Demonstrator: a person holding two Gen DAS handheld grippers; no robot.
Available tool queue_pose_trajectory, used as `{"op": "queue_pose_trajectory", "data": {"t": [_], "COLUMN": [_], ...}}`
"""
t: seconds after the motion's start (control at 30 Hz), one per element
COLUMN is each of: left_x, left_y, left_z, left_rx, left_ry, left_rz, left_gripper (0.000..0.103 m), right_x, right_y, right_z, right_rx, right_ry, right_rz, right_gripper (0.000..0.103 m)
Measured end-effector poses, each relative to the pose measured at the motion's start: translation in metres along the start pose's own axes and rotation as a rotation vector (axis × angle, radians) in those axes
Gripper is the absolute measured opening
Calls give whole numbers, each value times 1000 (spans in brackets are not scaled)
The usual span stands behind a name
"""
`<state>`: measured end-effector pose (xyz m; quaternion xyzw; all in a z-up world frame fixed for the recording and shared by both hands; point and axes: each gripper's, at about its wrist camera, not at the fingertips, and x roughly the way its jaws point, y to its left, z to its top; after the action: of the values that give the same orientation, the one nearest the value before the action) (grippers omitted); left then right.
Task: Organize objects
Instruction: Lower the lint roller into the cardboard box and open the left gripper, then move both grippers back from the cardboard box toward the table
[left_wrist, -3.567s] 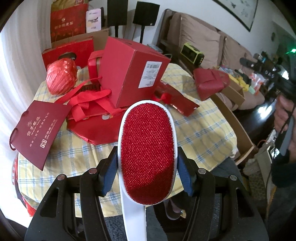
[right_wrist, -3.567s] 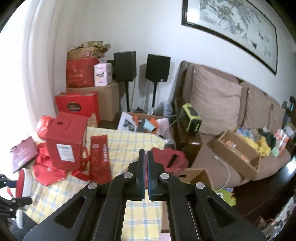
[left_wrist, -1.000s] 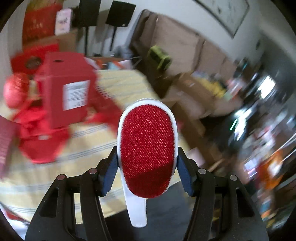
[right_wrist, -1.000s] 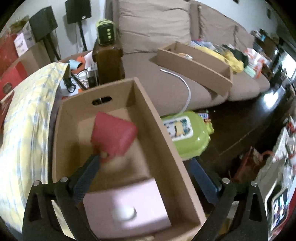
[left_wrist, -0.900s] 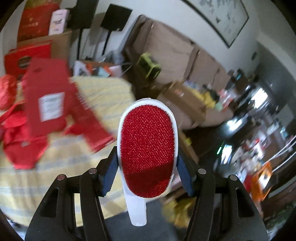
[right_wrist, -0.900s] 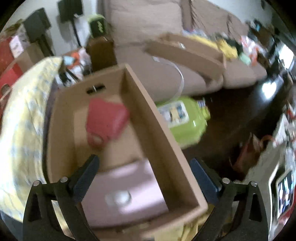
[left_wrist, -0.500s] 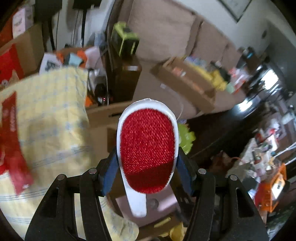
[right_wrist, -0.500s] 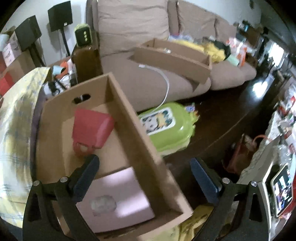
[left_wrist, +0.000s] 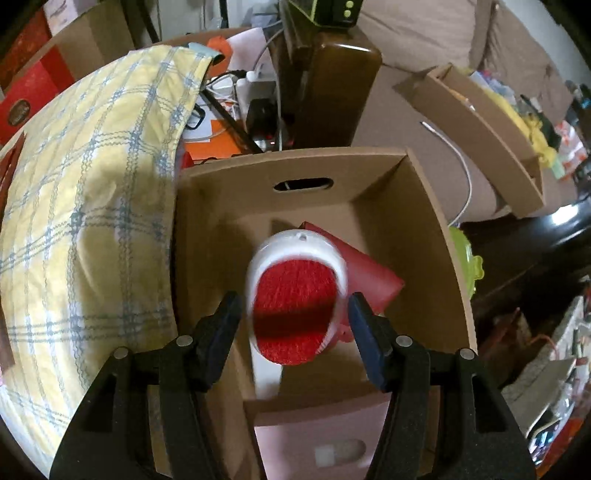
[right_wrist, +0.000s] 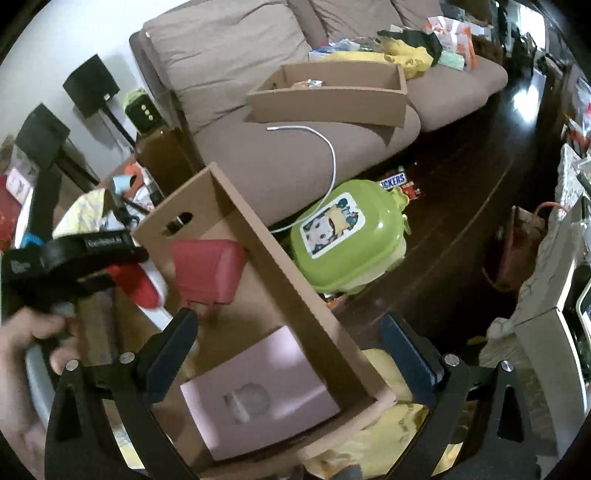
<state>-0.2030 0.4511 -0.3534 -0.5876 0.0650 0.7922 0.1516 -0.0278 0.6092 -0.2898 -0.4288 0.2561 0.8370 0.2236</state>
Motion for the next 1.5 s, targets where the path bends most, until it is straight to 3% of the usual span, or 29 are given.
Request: {"op": "queue_pose_trajectory", "data": {"t": [0.17, 0.27, 0.4, 0.53, 0.7, 0.77, 0.9, 1.07, 1.17, 1.27, 1.37, 1.5], "left_x": [-26, -58, -108, -159, -215, -235, -265, -280, -285, -284, -266, -238], "left_y": [-2, 1, 8, 42, 112, 154, 259, 388, 455, 500, 501, 456], "left_z": [-5, -14, -25, -36, -59, -64, -71, -91, -107, -124, -127, -122], "left_rx": [43, 74, 153, 161, 246, 188, -42, -239, -367, -443, -329, -69], "left_ry": [-27, -60, -110, -191, -237, -281, -358, -373, -404, -415, -328, -268], "left_rz": [-83, -140, -187, -197, -188, -164, -123, -163, -118, -67, -24, 81], "left_gripper": [65, 76, 76, 85, 86, 90, 90, 90, 90, 88, 88, 88], "right_x": [0, 0, 1, 2, 7, 7, -3, -31, -47, -60, -72, -80], "right_y": [1, 5, 9, 13, 18, 23, 45, 66, 81, 114, 170, 260], "right_z": [0, 0, -2, -4, -9, -12, -20, -26, -31, -36, -45, -66], "right_rx": [1, -14, -37, -54, -78, -117, -256, -309, -320, -317, -425, -622], "right_ry": [0, -2, -7, -10, 1, -13, -105, -228, -251, -245, -223, -209], "right_rz": [-1, -9, -19, -27, -38, -71, -106, 74, 180, 211, 292, 368], "right_gripper": [100, 100, 100, 100, 100, 100, 100, 100, 100, 100, 100, 100]}}
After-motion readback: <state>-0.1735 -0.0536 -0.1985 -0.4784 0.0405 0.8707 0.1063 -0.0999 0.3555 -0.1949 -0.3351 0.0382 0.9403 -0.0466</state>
